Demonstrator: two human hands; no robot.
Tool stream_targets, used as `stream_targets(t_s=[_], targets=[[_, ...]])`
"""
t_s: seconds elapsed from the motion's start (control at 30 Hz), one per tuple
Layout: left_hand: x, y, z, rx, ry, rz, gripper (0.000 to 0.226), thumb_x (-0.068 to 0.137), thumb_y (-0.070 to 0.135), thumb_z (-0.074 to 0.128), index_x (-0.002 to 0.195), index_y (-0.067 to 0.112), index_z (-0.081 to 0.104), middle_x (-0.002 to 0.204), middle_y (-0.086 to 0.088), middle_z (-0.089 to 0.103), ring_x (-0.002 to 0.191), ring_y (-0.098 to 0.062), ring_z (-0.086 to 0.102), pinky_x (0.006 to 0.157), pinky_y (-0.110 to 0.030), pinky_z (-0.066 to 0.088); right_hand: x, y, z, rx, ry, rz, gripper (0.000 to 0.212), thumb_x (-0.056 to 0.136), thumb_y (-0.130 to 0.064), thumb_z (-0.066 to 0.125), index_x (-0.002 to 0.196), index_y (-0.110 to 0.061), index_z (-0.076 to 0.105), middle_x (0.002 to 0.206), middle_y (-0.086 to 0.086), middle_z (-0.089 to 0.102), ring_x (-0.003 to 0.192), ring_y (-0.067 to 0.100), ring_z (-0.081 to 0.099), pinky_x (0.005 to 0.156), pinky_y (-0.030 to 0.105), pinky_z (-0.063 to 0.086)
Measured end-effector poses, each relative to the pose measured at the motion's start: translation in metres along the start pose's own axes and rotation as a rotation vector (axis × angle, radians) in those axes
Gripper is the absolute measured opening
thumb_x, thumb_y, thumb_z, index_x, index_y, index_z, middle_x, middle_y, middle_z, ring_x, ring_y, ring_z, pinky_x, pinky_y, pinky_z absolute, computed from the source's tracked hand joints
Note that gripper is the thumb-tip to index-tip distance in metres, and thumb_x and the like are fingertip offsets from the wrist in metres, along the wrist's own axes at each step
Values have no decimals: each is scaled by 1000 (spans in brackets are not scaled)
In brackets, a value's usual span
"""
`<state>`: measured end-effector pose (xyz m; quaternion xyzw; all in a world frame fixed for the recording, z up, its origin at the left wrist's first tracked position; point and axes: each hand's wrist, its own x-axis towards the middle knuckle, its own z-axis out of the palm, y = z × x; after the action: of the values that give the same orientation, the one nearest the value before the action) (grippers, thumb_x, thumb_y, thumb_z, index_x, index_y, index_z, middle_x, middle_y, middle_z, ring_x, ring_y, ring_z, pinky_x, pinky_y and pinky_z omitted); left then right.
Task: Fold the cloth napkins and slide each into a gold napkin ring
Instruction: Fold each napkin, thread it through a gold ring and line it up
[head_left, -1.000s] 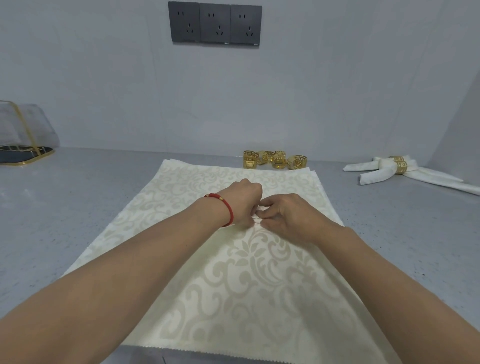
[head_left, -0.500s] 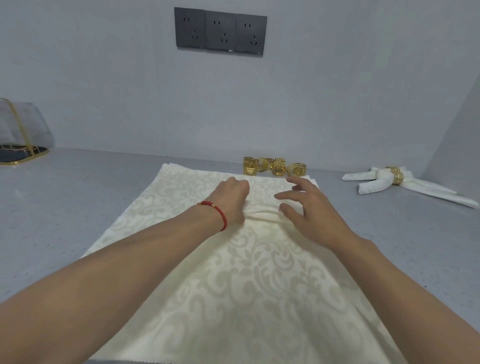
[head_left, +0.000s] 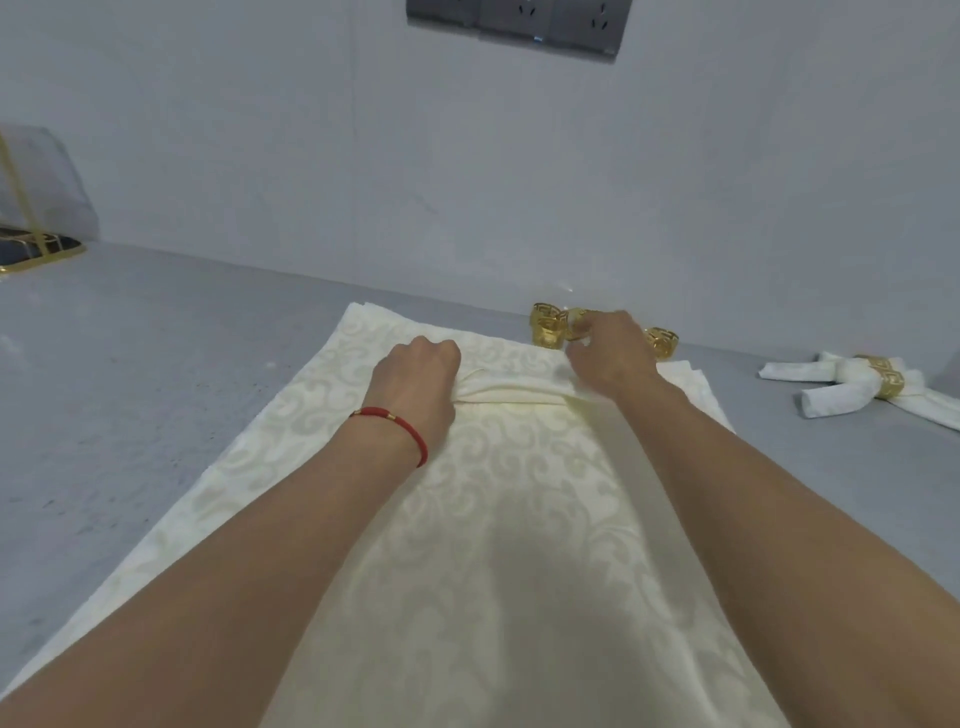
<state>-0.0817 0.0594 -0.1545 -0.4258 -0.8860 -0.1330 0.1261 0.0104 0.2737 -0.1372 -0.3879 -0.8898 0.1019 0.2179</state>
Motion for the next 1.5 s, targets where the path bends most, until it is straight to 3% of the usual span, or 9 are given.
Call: stream_targets(t_s=[0.17, 0.37, 0.63, 0.73, 0.87, 1.0, 1.23, 1.4, 1.5], targets=[[2, -1, 4, 22, 41, 19, 25, 92, 5, 50, 78, 14, 31, 80, -1, 33, 81, -25, 42, 69, -32, 33, 33, -16, 29, -230, -149, 70, 48, 86, -28, 58, 132, -19, 58, 135, 12, 58, 128, 37, 54, 104, 52, 45], [3, -3, 10, 37, 83, 34, 27, 91, 4, 51, 76, 15, 31, 71, 2, 28, 79, -25, 43, 68, -31, 29, 45, -23, 28, -347, -46, 24, 25, 88, -10, 63, 113, -13, 65, 116, 12, 67, 111, 35, 66, 91, 41, 49], [-4, -3, -1, -46, 196, 52, 38, 83, -1, 51, 64, 15, 22, 63, -1, 32, 70, -27, 38, 54, -34, 17, -38, 24, -47, 652, 344, 184, 15, 88, -31, 63, 90, -17, 68, 92, -5, 70, 85, 16, 66, 71, 30, 49], [-1, -5, -5, -48, 259, 98, 46, 76, -3, 58, 61, 16, 20, 56, 0, 27, 59, -28, 33, 49, -33, 11, -87, 51, -60, 948, 393, 327, 15, 87, -30, 65, 90, -16, 69, 90, -5, 74, 83, 14, 75, 85, 42, 61], [-4, -1, -11, -59, 282, 161, 52, 53, -11, 70, 58, 15, 25, 47, 3, 21, 44, -23, 25, 48, -24, 4, -124, 74, -52, 1128, 322, 429, 12, 93, -16, 67, 89, -5, 68, 86, 5, 73, 80, 24, 75, 86, 44, 59], [-1, -2, -7, -71, 267, 168, 36, 58, -8, 71, 57, 7, 38, 49, -12, 41, 45, -30, 40, 44, -31, 25, -129, 79, -45, 1256, 271, 483, 16, 96, -14, 66, 102, 0, 66, 90, 11, 75, 71, 16, 73, 82, 37, 59], [-1, -2, 4, -131, 332, 216, 28, 67, 2, 74, 63, 7, 46, 56, -4, 43, 53, -28, 43, 48, -31, 31, -128, 73, -44, 1331, 93, 414, 34, 93, -12, 71, 121, -18, 53, 104, 13, 78, 86, 25, 78, 95, 39, 58], [-4, -3, 5, -199, 336, 264, 30, 72, 8, 74, 66, 14, 45, 60, 3, 43, 59, -21, 42, 50, -28, 28, -132, 75, -52, 1283, -109, 193, 43, 92, -12, 72, 129, -32, 63, 129, 18, 66, 97, 32, 76, 103, 50, 54], [-5, -4, 4, -213, 342, 266, 24, 73, 11, 74, 70, 13, 50, 64, 3, 48, 63, -21, 46, 55, -31, 33, -139, 73, -57, 968, -159, -35, 47, 86, -13, 80, 124, -39, 69, 128, 2, 66, 108, 23, 71, 99, 36, 56]])
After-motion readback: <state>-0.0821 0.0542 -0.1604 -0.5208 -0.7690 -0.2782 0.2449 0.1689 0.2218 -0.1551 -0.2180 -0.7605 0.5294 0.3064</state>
